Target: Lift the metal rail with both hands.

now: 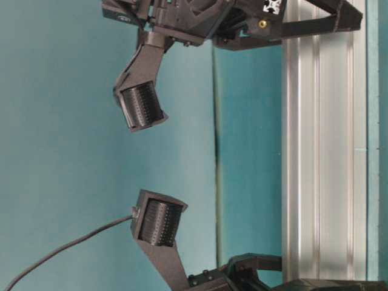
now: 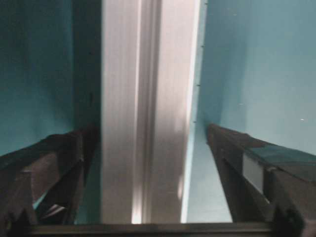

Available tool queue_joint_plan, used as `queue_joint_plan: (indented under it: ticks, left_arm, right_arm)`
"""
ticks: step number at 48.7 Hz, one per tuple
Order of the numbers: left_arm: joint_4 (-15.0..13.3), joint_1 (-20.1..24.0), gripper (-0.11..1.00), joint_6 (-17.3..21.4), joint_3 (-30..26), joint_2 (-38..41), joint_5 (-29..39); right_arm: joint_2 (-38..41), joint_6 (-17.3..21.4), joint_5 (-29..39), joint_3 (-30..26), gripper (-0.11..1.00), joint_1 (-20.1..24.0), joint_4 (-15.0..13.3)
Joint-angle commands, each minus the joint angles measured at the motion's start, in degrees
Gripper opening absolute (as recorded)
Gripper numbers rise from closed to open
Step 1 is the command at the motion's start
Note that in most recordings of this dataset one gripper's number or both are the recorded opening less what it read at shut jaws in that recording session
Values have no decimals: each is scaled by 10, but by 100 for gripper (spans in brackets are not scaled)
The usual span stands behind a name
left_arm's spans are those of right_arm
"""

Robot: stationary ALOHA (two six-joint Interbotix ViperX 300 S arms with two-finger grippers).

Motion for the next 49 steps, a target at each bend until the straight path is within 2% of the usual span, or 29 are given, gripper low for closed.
queue_joint_plan:
  ticks: [1,13,23,36,49]
  left_arm:
    - [0,-2,95,1,-4,-10,-3]
    - [0,-1,95,2,-6,-76,-5]
    - [-1,-1,95,5,7,-153,-5]
    - [0,-1,95,5,13,-243,-5]
    - [-1,-1,95,3,32,-314,-51]
  right_arm:
    - [-6,3,-4,-2,95,2,1]
    - [-56,2,-25,0,95,2,-2]
    - [-127,2,-58,4,95,2,-4]
    - [-214,2,-65,8,95,2,-5]
    - [-288,2,-75,29,95,1,-6]
